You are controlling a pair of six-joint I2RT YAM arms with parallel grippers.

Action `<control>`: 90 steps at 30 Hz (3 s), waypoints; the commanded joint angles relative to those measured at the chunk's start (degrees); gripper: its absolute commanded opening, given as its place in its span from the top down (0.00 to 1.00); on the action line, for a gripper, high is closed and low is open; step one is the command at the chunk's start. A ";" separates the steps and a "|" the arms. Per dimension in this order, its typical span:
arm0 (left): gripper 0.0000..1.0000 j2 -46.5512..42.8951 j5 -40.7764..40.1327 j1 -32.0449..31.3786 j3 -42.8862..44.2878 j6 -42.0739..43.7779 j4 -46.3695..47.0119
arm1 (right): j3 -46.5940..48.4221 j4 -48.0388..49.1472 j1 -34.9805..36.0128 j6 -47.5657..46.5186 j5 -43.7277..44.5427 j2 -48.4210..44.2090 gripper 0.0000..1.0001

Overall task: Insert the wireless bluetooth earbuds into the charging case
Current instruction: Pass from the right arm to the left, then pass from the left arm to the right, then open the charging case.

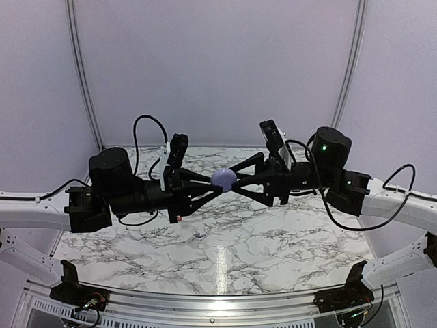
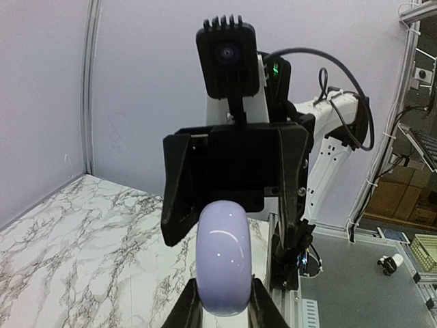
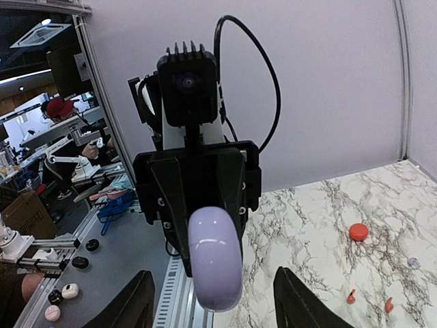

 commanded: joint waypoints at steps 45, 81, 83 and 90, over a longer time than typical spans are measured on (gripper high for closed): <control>0.90 4.25 11.70 3.33 8.43 2.81 -17.00 | 9.88 -29.61 0.71 -13.05 -1.42 2.84 0.58; 0.39 -0.96 8.14 3.77 4.57 1.56 -14.10 | 9.33 -26.89 0.71 -11.31 -0.04 2.85 0.89; 0.38 -1.29 7.36 3.86 4.71 1.50 -14.10 | 9.41 -27.22 0.76 -11.93 0.23 3.04 0.89; 0.38 0.15 3.55 3.86 6.33 1.68 -14.53 | 9.65 -27.78 0.76 -13.00 0.25 3.64 0.91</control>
